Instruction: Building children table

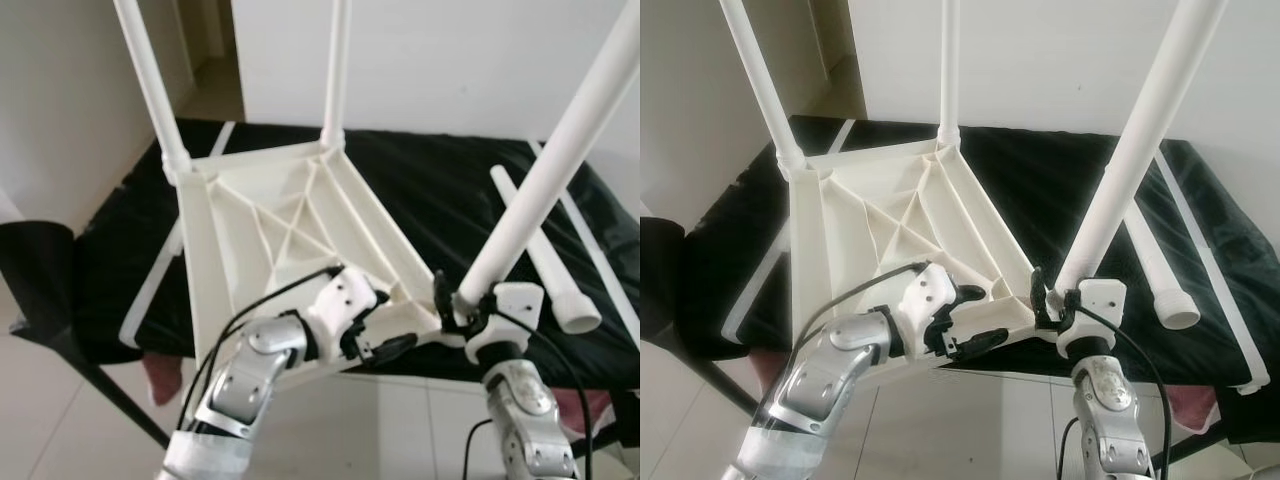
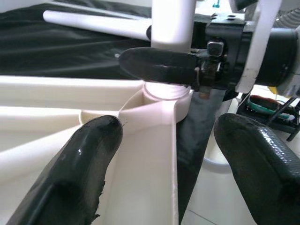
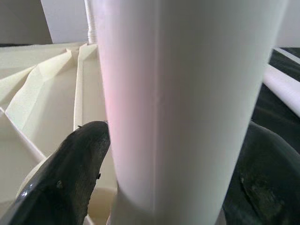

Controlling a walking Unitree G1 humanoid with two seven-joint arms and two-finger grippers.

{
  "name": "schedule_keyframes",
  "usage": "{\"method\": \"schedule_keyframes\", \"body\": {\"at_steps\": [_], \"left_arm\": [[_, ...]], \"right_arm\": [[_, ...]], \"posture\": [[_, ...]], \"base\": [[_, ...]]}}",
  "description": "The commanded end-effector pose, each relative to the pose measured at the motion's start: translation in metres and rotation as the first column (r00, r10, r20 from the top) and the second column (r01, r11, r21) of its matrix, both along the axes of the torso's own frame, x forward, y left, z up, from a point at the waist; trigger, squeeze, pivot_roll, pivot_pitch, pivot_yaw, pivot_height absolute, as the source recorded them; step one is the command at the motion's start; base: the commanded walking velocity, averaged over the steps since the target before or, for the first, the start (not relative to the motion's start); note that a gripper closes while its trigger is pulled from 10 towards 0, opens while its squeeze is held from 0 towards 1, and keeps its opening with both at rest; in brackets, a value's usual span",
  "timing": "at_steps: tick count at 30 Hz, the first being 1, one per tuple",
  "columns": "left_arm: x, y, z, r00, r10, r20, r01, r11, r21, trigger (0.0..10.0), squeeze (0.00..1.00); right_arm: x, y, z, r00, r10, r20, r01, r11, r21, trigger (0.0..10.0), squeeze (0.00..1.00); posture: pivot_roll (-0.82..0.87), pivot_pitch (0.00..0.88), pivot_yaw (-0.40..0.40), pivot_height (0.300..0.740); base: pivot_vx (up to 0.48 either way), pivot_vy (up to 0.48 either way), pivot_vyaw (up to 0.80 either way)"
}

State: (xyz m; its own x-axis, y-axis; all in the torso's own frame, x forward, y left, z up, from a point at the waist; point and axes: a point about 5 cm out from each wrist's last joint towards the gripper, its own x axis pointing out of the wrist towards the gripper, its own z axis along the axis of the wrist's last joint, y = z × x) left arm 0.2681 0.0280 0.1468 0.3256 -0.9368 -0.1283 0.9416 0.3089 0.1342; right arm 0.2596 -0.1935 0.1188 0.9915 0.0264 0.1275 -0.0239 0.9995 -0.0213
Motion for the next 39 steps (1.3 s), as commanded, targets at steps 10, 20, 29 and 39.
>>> {"method": "schedule_keyframes", "body": {"at_steps": [10, 20, 29, 39], "left_arm": [[0.003, 0.006, -0.001, 0.991, 0.079, 0.108, -0.072, 0.995, -0.067, 10.0, 0.0], [-0.005, 0.007, -0.026, 0.998, -0.015, 0.069, 0.01, 0.997, 0.07, 10.0, 0.0], [-0.004, 0.004, -0.022, 0.997, -0.012, 0.08, 0.009, 0.999, 0.04, 10.0, 0.0], [-0.004, 0.002, -0.021, 0.995, 0.002, 0.099, -0.006, 0.999, 0.041, 10.0, 0.0]], "right_arm": [[0.002, -0.007, -0.005, 0.993, 0.121, -0.01, -0.121, 0.991, -0.053, 10.0, 0.0], [0.009, -0.021, -0.002, 0.969, 0.244, -0.042, -0.247, 0.957, -0.152, 10.0, 0.0], [0.017, -0.03, 0.002, 0.957, 0.285, -0.042, -0.288, 0.938, -0.194, 0.0, 0.0], [0.017, -0.028, -0.003, 0.964, 0.263, -0.044, -0.266, 0.957, -0.117, 10.0, 0.0]], "posture": [[-0.02, 0.0, 0.001, 0.74], [-0.02, 0.0, 0.001, 0.74], [-0.02, 0.0, -0.006, 0.74], [-0.01, 0.003, -0.015, 0.74]], "base": [[0.0, 0.0, 0.0], [0.0, 0.0, 0.0], [0.0, 0.0, 0.0], [0.0, 0.0, 0.0]]}}
